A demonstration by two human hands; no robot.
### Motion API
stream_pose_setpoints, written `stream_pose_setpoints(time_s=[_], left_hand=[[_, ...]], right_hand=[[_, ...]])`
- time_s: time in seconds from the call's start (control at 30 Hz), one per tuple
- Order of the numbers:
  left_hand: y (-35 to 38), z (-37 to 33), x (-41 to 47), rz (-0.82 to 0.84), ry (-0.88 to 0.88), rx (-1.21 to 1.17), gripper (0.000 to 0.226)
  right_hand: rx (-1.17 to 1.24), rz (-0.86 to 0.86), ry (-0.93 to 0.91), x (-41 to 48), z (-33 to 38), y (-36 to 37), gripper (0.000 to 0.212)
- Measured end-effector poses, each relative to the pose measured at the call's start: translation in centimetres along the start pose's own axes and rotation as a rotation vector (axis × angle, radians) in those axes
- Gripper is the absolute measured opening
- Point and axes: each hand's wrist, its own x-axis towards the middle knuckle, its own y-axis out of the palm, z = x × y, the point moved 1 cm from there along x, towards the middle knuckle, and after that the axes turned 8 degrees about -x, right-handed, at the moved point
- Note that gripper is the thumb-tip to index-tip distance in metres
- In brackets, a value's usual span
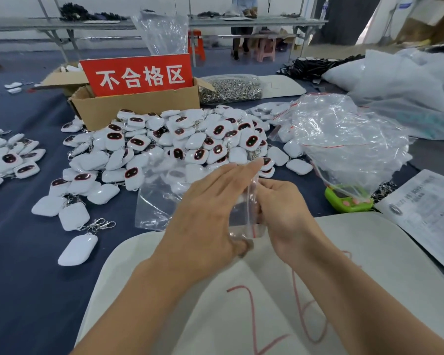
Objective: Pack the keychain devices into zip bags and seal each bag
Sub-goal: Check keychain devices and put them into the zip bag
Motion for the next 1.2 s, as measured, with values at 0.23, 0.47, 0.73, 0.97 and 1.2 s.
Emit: stream_pose_setpoints(time_s=[0.23,0.47,0.73,0.97,1.2], left_hand=[[-0.1,0.3,-0.4,-0.296,-0.132,0.102,0.097],[-2.9,0.9,0.1,-0.737,-0.374,-0.354,0.089],[-2.1,0.4,0.4,-0.450,-0.085,0.226,0.088],[0.7,3.1,-0.2,0.112,-0.514,-0.186,0.101],[1.1,3.2,-0.2,0.291,-0.380,-0.042,0.084]], right_hand=[[-0.059,0.338,-0.126,-0.3,0.3,0.1,0.024],[-0.384,-0.188,-0.231,1.5,-0.8,-0.9,0.030],[-1.002,-0.024,-0.430,2.6,-1.7,0.7,0.029],[-0.966,-0.162,-0.219,2.7,-1.2,-0.5,0.006],[-1.059,-0.038,-0.246,2.1,-1.2,-0.4,0.020]])
